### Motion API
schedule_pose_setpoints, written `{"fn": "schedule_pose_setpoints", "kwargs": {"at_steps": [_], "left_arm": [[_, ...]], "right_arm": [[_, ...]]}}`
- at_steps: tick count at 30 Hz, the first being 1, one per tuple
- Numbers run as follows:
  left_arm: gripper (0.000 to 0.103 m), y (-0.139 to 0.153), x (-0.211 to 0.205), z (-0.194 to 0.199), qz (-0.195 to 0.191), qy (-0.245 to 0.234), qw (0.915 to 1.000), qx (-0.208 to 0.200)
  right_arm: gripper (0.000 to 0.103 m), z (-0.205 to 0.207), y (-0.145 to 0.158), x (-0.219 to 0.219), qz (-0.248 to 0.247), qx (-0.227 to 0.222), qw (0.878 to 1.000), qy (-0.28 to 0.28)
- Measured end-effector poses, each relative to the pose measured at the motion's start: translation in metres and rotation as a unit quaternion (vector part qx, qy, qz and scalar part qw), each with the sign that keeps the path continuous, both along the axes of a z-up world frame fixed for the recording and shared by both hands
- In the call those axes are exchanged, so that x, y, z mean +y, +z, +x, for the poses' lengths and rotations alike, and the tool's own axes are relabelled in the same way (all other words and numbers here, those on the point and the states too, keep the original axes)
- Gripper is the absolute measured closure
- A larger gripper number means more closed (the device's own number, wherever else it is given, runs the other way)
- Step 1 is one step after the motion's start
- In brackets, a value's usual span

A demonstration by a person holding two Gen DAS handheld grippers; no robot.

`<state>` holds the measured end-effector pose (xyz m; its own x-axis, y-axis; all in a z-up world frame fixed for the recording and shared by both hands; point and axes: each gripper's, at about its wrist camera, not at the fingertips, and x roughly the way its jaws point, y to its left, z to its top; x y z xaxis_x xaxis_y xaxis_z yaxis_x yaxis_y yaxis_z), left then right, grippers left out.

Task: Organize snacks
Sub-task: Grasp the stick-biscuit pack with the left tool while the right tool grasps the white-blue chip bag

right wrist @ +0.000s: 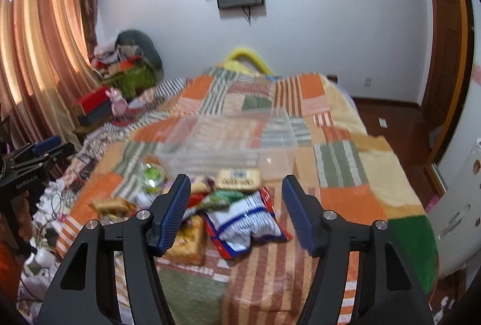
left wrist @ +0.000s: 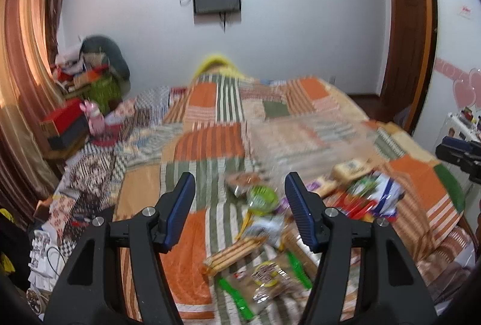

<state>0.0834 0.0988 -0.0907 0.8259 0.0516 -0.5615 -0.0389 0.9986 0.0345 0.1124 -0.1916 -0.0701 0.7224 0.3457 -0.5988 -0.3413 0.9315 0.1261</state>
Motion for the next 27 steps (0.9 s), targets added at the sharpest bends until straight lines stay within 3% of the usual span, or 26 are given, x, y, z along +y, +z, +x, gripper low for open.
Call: {"fn": "schedule_pose_setpoints", "kwargs": {"at_steps": [12, 19, 25, 27], "left_arm": [[0.038, -0.090, 0.030, 0.036, -0.037, -0.012, 0.9893, 0.140], [0.032, -0.121, 0.033, 0.041, -0.047, -0.027, 0.9819, 0.182], [0.032, -0.140, 0.035, 0.052, -0.054, -0.029, 0.9774, 0.203], [0.032, -0.143, 0.036, 0.054, -0.063, -0.031, 0.9771, 0.201]], "right_arm": [[0.045, 0.024, -0.053, -0.003, -0.015, 0.114, 0.993, 0.004], [0.045, 0.035, -0.077, 0.009, -0.023, 0.156, 0.987, 0.017], [0.032, 0.045, -0.087, 0.012, -0.021, 0.178, 0.984, 0.014], [0.023, 0.049, -0.088, 0.012, -0.020, 0.179, 0.983, 0.014]]}}
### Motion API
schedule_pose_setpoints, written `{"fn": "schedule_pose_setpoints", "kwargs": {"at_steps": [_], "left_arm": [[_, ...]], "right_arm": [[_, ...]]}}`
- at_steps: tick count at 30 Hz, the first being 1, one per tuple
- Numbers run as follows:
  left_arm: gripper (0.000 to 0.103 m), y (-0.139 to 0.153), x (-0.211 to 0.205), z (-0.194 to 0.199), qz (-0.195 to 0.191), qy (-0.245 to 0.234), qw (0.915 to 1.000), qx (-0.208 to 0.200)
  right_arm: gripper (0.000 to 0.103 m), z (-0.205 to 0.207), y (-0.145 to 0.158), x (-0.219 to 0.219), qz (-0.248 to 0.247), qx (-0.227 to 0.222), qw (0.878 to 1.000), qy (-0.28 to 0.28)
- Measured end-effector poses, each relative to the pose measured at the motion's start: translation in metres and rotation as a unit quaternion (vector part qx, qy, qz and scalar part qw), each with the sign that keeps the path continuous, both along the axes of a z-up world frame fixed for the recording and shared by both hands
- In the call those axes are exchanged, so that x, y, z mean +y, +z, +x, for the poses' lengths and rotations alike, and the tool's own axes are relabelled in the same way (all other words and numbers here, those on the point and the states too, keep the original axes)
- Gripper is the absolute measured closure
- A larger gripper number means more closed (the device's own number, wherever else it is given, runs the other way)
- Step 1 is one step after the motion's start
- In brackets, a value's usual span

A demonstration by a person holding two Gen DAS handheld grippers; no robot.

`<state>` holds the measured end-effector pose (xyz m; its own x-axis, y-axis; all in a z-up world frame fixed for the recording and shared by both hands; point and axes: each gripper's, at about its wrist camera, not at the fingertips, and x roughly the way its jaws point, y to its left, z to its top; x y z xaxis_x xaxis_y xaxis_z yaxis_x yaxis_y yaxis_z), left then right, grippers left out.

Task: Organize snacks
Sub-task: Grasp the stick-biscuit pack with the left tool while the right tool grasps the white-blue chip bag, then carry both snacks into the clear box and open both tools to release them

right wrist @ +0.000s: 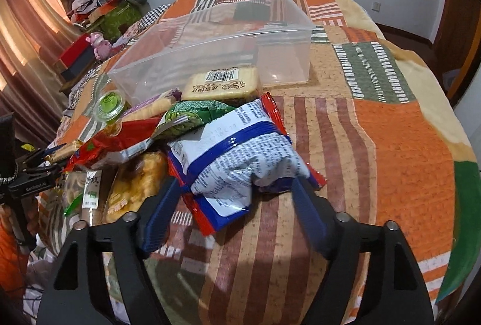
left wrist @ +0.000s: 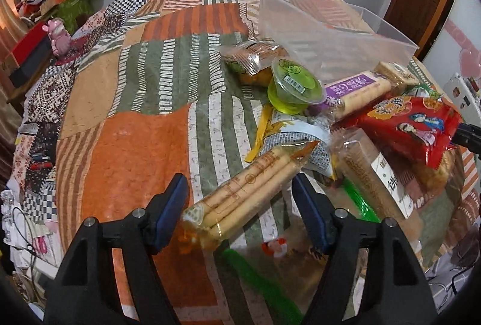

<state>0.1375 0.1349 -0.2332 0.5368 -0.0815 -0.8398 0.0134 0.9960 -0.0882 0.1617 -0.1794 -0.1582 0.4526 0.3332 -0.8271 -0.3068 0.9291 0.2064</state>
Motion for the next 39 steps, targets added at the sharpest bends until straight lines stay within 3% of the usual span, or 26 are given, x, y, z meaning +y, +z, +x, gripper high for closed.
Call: {"fn": "schedule_pose_setpoints", "kwargs": {"at_steps": [4, 6, 10, 16, 20, 22, 23, 24, 25, 30, 32, 36, 39], "left_arm": [[0.033, -0.003, 0.000, 0.005, -0.010, -0.005, 0.9999, -0.004], [0.037, -0.003, -0.003, 0.006, -0.009, -0.011, 0.9999, -0.006], [0.056, -0.002, -0.010, 0.005, -0.007, -0.028, 0.9995, -0.011], [0.067, 0.001, -0.013, -0.002, -0.001, -0.029, 0.9994, -0.016], [0.080, 0.005, -0.009, -0.009, 0.006, -0.019, 0.9996, -0.019], [0.081, 0.008, -0.006, -0.011, 0.004, -0.011, 0.9997, -0.021], [0.081, 0.009, -0.004, -0.012, 0.005, -0.007, 0.9997, -0.022], [0.081, 0.010, -0.004, -0.013, 0.009, -0.003, 0.9997, -0.024], [0.081, 0.011, -0.003, -0.014, 0.011, 0.000, 0.9996, -0.026], [0.081, 0.023, -0.003, -0.015, 0.010, 0.009, 0.9991, -0.040], [0.081, 0.028, -0.004, -0.016, 0.011, 0.012, 0.9988, -0.047], [0.081, 0.039, -0.007, -0.015, 0.016, 0.017, 0.9978, -0.062], [0.081, 0.047, -0.010, -0.014, 0.020, 0.019, 0.9970, -0.073]], "right_arm": [[0.014, 0.009, -0.002, 0.005, -0.006, 0.002, 1.000, -0.001], [0.012, 0.013, -0.005, 0.008, -0.012, 0.003, 1.000, -0.001], [0.006, 0.021, -0.012, 0.010, -0.015, 0.014, 1.000, -0.004], [0.006, 0.025, -0.012, 0.008, -0.014, 0.008, 1.000, -0.016], [0.027, 0.023, -0.011, 0.004, -0.011, 0.002, 1.000, -0.015], [0.030, 0.024, -0.011, 0.002, -0.009, 0.002, 1.000, -0.018], [0.036, 0.023, -0.010, 0.002, -0.006, 0.001, 1.000, -0.019], [0.050, 0.023, -0.010, -0.001, -0.005, 0.001, 1.000, -0.022], [0.054, 0.023, -0.010, -0.002, -0.006, 0.003, 1.000, -0.024], [0.058, 0.021, -0.009, -0.006, 0.010, 0.015, 1.000, -0.019], [0.057, 0.018, -0.005, -0.008, 0.013, 0.014, 1.000, -0.021], [0.027, 0.018, 0.004, -0.018, 0.038, 0.013, 0.998, -0.044], [0.026, 0.029, 0.006, -0.020, 0.041, 0.013, 0.997, -0.064]]}}
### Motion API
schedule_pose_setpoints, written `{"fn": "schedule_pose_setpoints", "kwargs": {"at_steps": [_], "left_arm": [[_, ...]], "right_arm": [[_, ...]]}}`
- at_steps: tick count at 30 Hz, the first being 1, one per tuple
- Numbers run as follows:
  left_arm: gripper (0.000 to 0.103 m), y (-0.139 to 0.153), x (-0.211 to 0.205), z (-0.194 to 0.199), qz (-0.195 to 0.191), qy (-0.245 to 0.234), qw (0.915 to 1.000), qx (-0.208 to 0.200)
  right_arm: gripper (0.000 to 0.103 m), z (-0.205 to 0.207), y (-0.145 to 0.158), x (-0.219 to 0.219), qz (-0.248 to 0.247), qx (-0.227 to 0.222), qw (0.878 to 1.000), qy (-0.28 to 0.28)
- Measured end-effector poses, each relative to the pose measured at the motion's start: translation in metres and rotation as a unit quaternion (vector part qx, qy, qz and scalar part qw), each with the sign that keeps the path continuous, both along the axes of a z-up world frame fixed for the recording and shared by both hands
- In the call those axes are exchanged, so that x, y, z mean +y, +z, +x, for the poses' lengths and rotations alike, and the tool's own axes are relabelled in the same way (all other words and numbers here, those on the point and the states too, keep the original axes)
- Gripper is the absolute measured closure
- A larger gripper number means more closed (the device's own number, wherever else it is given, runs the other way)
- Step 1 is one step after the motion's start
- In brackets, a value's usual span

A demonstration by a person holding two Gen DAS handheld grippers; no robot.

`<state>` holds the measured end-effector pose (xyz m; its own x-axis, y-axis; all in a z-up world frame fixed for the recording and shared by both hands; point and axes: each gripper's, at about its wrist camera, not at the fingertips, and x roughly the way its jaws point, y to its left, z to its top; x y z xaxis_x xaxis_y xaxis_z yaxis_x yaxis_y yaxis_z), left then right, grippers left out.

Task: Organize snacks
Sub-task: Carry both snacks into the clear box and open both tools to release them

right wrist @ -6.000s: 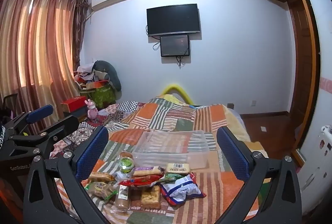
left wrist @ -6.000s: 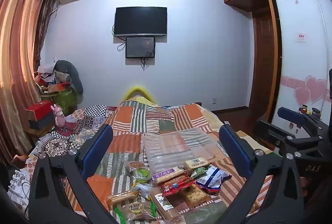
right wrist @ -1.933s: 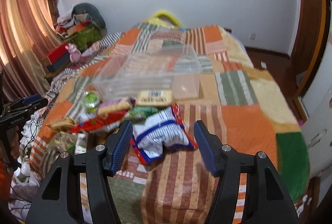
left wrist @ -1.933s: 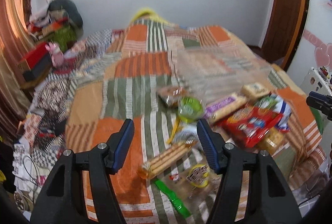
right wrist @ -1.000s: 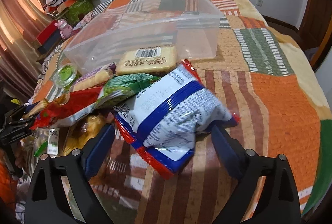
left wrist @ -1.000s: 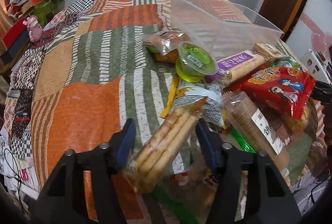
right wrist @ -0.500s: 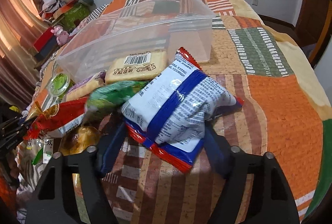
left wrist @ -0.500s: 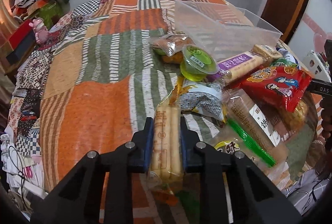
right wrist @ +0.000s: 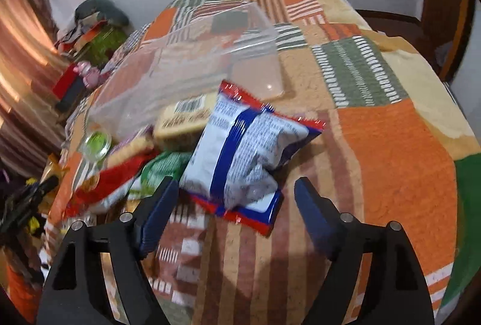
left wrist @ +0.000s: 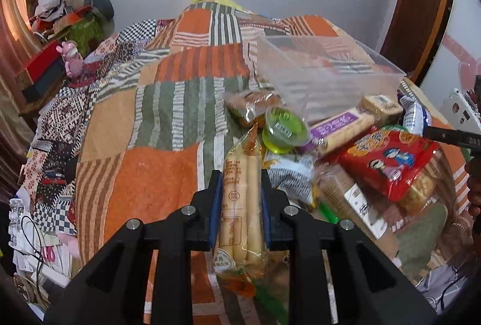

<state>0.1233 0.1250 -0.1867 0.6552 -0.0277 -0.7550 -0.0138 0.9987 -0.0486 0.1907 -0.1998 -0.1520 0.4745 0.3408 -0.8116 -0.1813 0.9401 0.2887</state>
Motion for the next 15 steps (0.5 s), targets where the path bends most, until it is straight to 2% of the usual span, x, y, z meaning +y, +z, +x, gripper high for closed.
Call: {"fn": "schedule_pose_setpoints", "kwargs": {"at_steps": [5, 8, 10, 11, 15], "left_arm": [[0.081, 0.006, -0.006, 0.003, 0.005, 0.000, 0.9999, -0.009], [0.081, 0.009, -0.008, 0.007, 0.006, 0.001, 0.9999, -0.012], [0.081, 0.013, -0.009, 0.012, 0.009, 0.003, 0.9998, -0.017], [0.081, 0.014, -0.010, 0.013, 0.007, 0.003, 0.9998, -0.020], [0.081, 0.022, -0.015, 0.020, 0.001, 0.001, 0.9995, -0.031]], "right_arm": [[0.026, 0.021, -0.007, -0.001, 0.018, 0.013, 0.999, -0.028], [0.026, 0.026, -0.011, 0.003, 0.003, 0.013, 0.999, -0.036], [0.031, 0.028, -0.015, 0.006, -0.007, 0.014, 0.999, -0.037], [0.037, 0.026, -0.016, 0.005, -0.004, 0.015, 0.999, -0.038], [0.044, 0.021, -0.015, -0.001, 0.003, 0.011, 0.999, -0.036]]}}
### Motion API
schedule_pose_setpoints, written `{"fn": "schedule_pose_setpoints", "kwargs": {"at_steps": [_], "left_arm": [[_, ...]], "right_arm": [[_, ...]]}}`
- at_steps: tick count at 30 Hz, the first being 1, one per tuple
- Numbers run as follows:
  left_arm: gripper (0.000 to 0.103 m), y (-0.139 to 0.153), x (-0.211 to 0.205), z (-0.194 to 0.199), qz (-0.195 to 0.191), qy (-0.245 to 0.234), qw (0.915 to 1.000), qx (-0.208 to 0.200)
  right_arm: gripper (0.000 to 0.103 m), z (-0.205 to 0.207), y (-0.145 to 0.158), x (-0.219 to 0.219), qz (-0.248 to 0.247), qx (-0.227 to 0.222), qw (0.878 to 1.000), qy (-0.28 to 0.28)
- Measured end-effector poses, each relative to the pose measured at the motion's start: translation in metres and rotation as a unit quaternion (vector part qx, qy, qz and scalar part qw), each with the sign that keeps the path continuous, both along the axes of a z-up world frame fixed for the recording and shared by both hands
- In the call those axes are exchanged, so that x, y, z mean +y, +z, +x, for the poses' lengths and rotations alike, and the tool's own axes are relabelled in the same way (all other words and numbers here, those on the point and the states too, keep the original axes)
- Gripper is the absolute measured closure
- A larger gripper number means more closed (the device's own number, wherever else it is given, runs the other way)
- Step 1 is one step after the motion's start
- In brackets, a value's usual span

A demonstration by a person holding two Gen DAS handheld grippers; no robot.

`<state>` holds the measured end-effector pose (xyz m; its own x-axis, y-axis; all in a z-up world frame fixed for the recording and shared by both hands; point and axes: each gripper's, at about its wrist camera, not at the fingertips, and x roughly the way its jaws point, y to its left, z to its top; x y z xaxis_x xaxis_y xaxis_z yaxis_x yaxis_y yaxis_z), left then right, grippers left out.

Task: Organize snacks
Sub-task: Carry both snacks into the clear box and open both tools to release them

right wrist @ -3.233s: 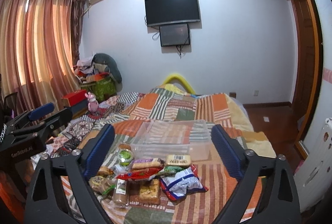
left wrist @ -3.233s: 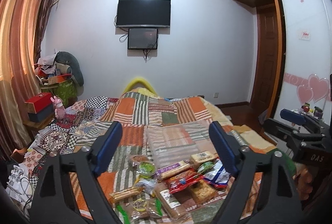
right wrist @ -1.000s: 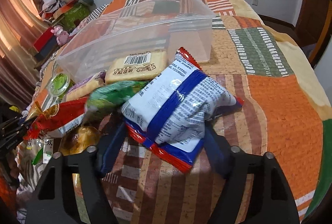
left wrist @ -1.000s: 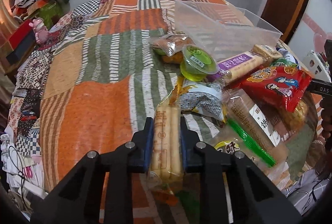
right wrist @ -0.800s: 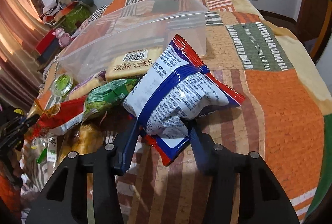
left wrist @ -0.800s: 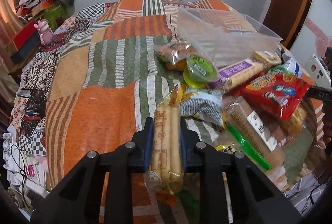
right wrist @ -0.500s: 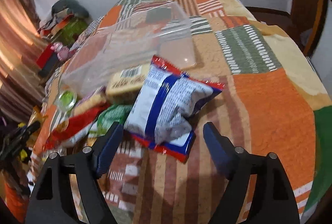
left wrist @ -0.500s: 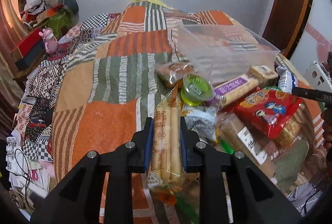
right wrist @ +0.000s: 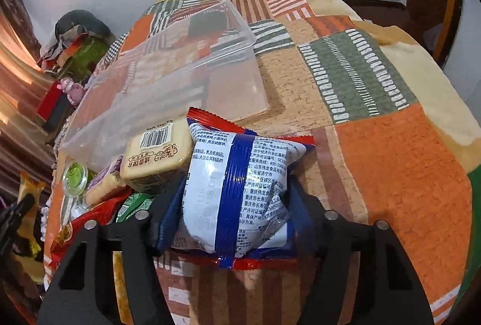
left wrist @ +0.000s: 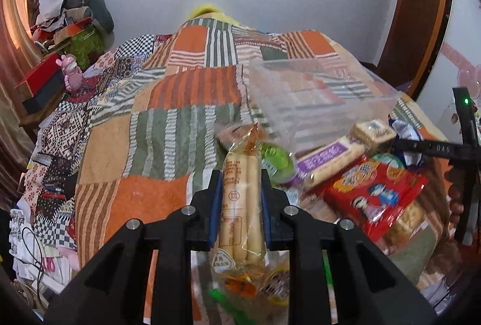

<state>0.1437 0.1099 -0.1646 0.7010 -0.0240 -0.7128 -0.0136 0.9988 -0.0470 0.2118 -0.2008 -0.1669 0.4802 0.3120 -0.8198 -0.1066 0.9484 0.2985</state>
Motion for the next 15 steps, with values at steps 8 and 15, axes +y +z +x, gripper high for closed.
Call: {"fn": "schedule_pose_setpoints", "kwargs": {"at_steps": [8, 15], "left_arm": [[0.081, 0.021, -0.016, 0.019, -0.010, -0.011, 0.9996, -0.022], [0.081, 0.045, -0.029, 0.044, -0.014, -0.021, 0.9985, -0.048]], "right_arm": [[0.047, -0.012, 0.024, -0.008, -0.019, -0.035, 0.999, 0.008], [0.047, -0.007, 0.062, -0.012, -0.009, -0.089, 0.996, 0.014]]}}
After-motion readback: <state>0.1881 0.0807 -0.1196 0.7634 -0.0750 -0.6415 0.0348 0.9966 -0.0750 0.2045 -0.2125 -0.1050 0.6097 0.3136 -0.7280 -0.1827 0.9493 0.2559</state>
